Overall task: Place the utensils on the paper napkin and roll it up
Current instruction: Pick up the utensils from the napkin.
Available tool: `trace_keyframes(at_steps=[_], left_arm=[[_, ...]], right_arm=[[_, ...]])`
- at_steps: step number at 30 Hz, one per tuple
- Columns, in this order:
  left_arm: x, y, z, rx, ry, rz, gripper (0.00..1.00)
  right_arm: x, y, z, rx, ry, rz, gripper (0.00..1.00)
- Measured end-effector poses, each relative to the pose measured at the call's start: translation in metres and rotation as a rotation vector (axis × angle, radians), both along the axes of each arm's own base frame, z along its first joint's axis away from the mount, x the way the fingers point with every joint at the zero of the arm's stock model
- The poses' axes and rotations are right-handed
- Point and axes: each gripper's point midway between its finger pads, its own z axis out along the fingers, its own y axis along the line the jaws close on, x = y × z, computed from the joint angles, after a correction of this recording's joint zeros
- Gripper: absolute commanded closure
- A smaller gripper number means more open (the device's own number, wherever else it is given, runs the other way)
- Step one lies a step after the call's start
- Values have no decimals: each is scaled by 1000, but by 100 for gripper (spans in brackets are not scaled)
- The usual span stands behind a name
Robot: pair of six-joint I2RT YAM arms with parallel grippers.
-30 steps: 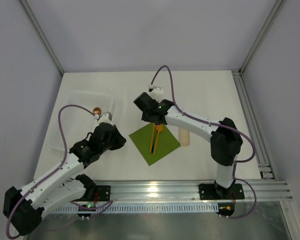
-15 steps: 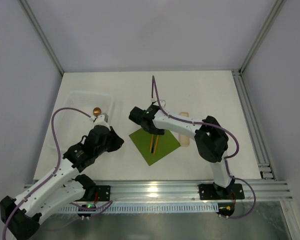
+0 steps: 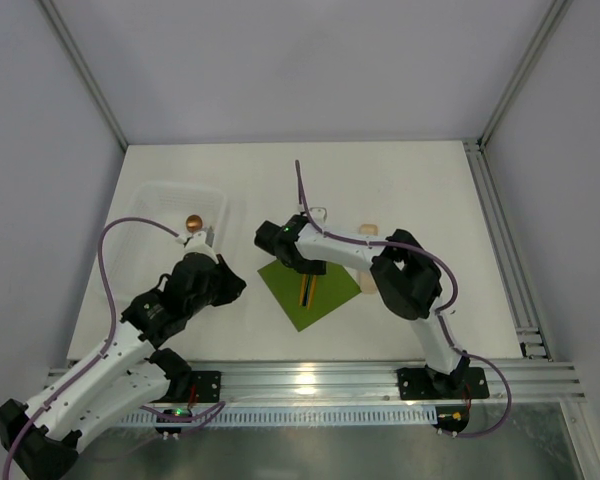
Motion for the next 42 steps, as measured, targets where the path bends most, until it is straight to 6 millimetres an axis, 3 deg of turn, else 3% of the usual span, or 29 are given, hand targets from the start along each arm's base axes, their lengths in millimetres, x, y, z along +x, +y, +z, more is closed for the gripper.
trace_keyframes(at_steps=[14,42], left_arm=[[-1,1,0,7,-5,-8,89],[-2,2,2,5,-11,-9,89]], right_arm=[[6,9,-6,6,-2,9,66],[11,6,-27,-17,27,6,71]])
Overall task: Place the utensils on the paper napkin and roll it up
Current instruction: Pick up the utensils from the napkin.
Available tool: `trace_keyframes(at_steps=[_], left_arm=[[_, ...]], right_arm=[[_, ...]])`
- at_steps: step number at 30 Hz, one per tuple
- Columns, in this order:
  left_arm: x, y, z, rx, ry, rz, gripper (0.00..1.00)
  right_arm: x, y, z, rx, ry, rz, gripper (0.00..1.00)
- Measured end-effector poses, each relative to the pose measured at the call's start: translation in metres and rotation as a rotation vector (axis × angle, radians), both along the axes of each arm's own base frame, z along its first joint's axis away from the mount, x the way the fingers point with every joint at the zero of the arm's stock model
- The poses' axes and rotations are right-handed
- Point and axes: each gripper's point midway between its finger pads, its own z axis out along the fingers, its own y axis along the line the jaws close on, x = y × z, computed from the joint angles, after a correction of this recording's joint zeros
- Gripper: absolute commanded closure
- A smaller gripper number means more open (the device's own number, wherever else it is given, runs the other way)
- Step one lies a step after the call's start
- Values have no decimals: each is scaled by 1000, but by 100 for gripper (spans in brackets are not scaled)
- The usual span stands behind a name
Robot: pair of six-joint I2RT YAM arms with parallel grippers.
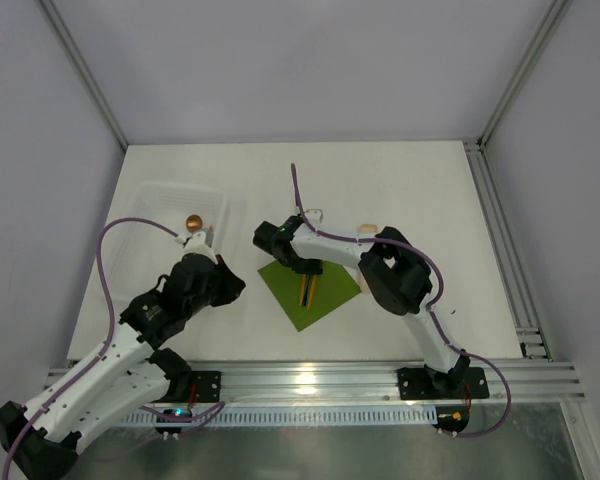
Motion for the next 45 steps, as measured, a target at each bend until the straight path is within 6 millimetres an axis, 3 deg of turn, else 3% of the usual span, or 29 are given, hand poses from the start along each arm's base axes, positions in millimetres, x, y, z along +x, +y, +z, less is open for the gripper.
trace_keyframes(at_steps=[29,35,40,45], left_arm=[[-1,1,-3,4,5,0,88],[-1,1,-3,4,5,0,88],[-1,1,-3,4,5,0,88],[-1,1,-3,5,5,1,88]], right_arm=[[0,0,-2,2,3,0,96],[-3,-5,0,14,-9,-1,96],[-7,-11,10,45,-31,0,96],[-10,-13,38,144,-96,7,96]])
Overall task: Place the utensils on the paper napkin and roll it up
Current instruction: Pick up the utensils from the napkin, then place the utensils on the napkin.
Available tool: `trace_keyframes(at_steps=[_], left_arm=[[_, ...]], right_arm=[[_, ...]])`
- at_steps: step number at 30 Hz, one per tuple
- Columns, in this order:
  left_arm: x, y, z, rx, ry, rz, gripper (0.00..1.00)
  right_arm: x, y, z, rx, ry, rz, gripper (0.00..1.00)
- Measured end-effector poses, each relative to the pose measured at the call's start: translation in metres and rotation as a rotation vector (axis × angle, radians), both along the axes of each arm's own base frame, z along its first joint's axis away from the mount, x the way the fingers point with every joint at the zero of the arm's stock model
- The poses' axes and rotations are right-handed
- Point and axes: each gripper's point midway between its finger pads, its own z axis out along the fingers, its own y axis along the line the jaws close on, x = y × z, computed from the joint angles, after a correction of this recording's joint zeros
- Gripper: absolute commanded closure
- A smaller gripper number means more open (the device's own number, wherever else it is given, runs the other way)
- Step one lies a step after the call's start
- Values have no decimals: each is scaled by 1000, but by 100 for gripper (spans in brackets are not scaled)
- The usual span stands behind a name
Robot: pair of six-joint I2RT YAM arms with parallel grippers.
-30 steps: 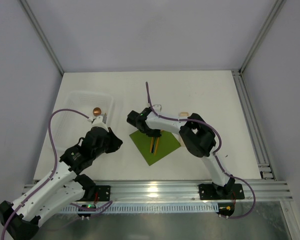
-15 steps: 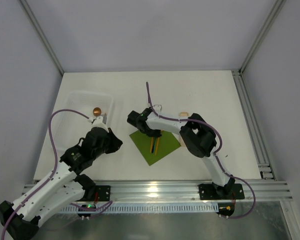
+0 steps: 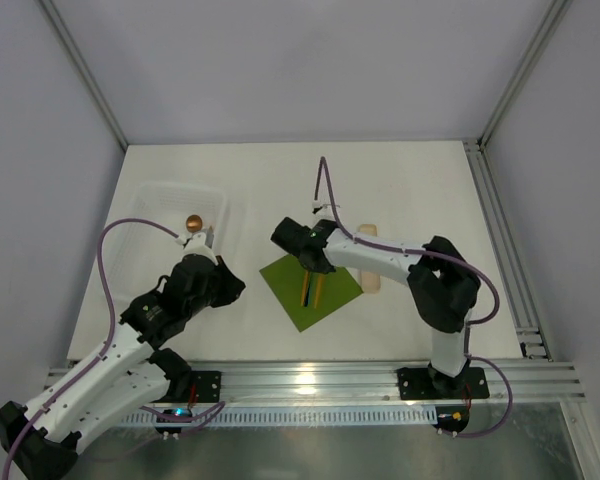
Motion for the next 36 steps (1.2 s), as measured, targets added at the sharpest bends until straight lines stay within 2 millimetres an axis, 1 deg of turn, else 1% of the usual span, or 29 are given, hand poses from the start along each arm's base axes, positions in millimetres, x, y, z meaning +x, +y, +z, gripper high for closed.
trace_keyframes(at_steps=[3,5,7,9,14,16,18,19,22,25,27,29,36], left_arm=[[0,0,0,0,1,0,88],[0,0,-1,3,3,0,88],[0,0,-1,4,5,0,88],[0,0,-2,5,6,0,88],[0,0,-2,6,7,0,88],[0,0,-3,7,9,-1,88],[0,0,-3,9,12,0,88],[0,0,-4,11,15,0,89],[0,0,-5,14,19,0,89],[0,0,-6,16,21,0,89],[0,0,-6,17,22,0,89],[0,0,-7,19,24,0,89],[1,0,-9,25,31,1,89]], right_arm=[[0,1,17,100,-56,17,96],[-1,0,23,166,-86,33,96],[-4,-5,23,242,-105,52,96],[-6,-13,17,329,-132,61,96],[-16,-45,-11,523,-190,54,96],[-20,-49,-17,587,-213,65,96],[-21,-44,-18,646,-233,91,96],[-19,-39,-16,685,-252,107,96],[-14,-27,-1,784,-305,151,96],[-3,-16,16,880,-367,181,96],[3,-11,20,928,-390,191,96],[7,-8,19,968,-395,192,96],[13,-1,5,1067,-370,193,96]])
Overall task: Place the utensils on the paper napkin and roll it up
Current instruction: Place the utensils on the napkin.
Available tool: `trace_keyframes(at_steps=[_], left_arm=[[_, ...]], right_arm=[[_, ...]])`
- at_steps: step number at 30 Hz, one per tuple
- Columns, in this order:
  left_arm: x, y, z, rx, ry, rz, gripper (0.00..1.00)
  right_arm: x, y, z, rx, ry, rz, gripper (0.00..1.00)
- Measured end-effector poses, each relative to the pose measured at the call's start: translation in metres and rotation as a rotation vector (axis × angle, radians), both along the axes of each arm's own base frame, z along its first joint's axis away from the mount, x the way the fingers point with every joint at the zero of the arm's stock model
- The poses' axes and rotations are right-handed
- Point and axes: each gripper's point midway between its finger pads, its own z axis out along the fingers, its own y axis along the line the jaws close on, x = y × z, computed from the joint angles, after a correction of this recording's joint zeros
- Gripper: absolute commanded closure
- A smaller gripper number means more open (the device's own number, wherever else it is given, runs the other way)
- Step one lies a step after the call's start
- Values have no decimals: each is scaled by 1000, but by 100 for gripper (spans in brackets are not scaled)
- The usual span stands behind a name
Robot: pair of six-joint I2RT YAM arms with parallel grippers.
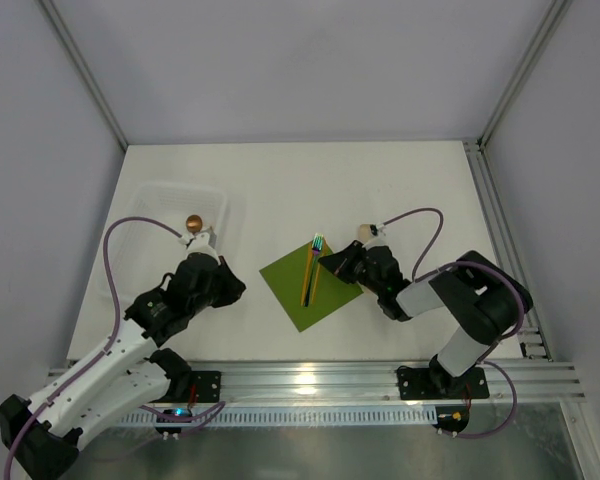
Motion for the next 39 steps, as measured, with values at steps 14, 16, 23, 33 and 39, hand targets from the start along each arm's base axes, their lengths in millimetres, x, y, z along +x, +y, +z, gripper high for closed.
trace_keyframes(at_steps=[14,16,23,33,39], left_arm=[[1,0,-2,7,6,2,88],[1,0,-2,7,6,2,89],[1,0,-2,7,6,2,88],[1,0,-2,7,6,3,88],[1,0,-2,7,6,3,88]], right_arm=[[6,3,-6,61,4,21,96],[6,3,-7,66,7,22,96],[7,5,-18,63,35,25,93],[11,9,-19,77,42,26,84],[11,9,-19,80,44,23,80]])
